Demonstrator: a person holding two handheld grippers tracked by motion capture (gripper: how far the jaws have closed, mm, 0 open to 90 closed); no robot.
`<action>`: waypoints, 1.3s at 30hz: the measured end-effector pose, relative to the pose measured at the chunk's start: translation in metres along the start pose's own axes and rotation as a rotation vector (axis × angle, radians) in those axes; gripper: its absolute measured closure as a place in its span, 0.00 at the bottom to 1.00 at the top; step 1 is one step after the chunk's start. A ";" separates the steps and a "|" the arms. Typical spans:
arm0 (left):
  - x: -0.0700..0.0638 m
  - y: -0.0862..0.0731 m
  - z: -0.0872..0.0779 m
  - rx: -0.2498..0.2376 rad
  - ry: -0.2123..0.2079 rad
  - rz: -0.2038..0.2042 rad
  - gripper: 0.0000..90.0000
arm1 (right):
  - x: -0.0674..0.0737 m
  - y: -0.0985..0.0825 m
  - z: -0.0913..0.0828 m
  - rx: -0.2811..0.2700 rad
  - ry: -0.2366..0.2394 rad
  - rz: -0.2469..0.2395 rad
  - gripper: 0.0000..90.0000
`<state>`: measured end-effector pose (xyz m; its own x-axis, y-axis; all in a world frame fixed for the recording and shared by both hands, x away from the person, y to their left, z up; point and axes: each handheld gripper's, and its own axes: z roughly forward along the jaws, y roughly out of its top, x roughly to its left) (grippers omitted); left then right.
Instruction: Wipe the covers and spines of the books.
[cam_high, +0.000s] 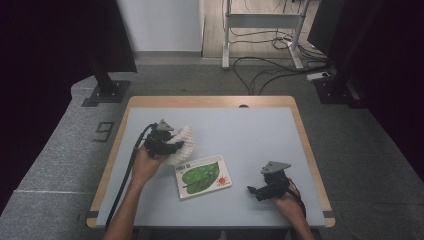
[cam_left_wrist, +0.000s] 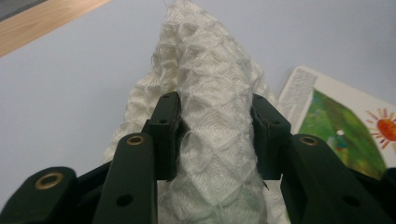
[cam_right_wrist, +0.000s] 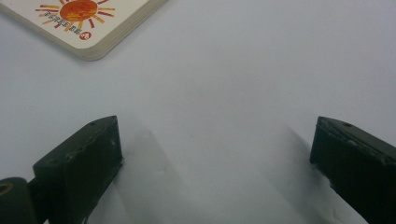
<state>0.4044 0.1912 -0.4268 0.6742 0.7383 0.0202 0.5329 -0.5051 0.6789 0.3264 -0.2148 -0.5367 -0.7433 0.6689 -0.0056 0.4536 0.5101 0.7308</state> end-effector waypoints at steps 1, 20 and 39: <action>0.003 -0.002 -0.003 -0.003 0.006 -0.011 0.66 | 0.000 0.000 0.000 0.000 0.000 0.000 0.02; 0.056 -0.035 -0.034 -0.026 0.097 -0.137 0.67 | 0.000 0.000 0.000 0.001 0.001 -0.001 0.02; 0.073 -0.070 -0.006 0.012 0.130 -0.200 0.67 | 0.000 0.000 0.000 0.000 0.000 -0.001 0.02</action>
<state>0.4127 0.2830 -0.4683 0.4833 0.8752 -0.0187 0.6557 -0.3478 0.6701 0.3265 -0.2148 -0.5367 -0.7437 0.6685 -0.0065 0.4530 0.5111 0.7305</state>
